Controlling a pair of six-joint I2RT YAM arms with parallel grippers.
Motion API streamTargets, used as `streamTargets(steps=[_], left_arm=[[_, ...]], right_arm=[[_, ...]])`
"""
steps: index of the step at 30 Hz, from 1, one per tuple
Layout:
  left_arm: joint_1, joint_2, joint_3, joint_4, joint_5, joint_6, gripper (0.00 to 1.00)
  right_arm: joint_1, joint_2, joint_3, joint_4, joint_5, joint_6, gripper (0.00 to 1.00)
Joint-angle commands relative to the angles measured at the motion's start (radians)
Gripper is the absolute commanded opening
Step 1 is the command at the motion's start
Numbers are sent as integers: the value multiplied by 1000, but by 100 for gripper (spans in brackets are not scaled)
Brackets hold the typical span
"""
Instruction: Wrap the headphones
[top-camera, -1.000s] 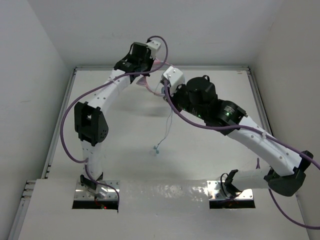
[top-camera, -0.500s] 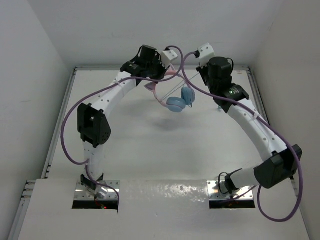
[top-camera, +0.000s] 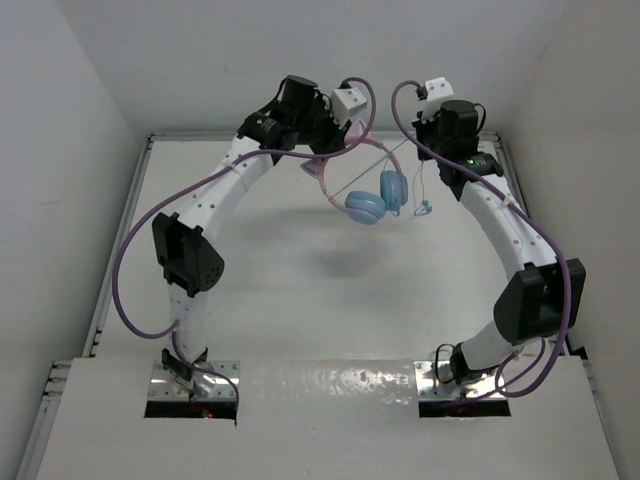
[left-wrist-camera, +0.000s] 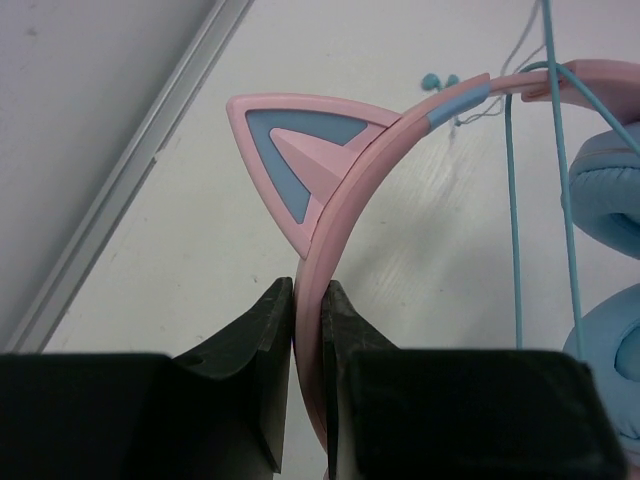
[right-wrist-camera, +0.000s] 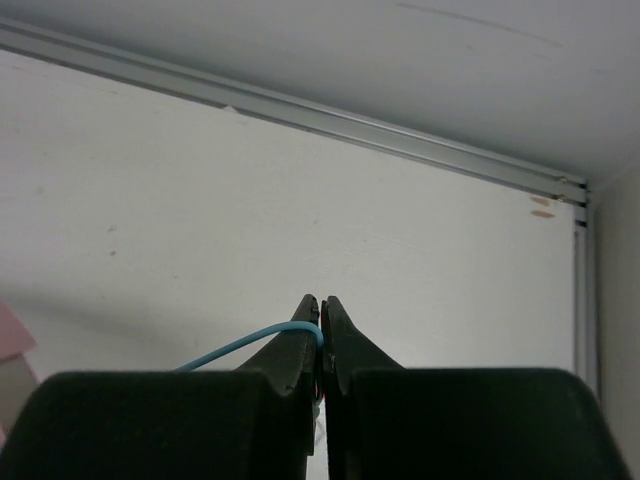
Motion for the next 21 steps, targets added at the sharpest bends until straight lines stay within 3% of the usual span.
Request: streamTargets(steps=[1, 4, 10, 15, 18, 21], left_arm=[[0, -64, 66, -97, 137, 15, 0], [-1, -64, 83, -138, 235, 32, 0], [0, -64, 111, -149, 257, -17, 0], [2, -64, 189, -82, 112, -148, 0], [5, -63, 241, -83, 20, -175, 0], [4, -64, 292, -105, 76, -181, 0]], right_arm=[[-24, 2, -1, 126, -106, 106, 0], [-24, 11, -23, 159, -166, 152, 0], [-23, 36, 11, 131, -243, 151, 0], [-24, -15, -194, 217, -323, 193, 0], [-24, -33, -347, 392, -424, 281, 7], [-24, -1, -424, 548, -524, 391, 20]])
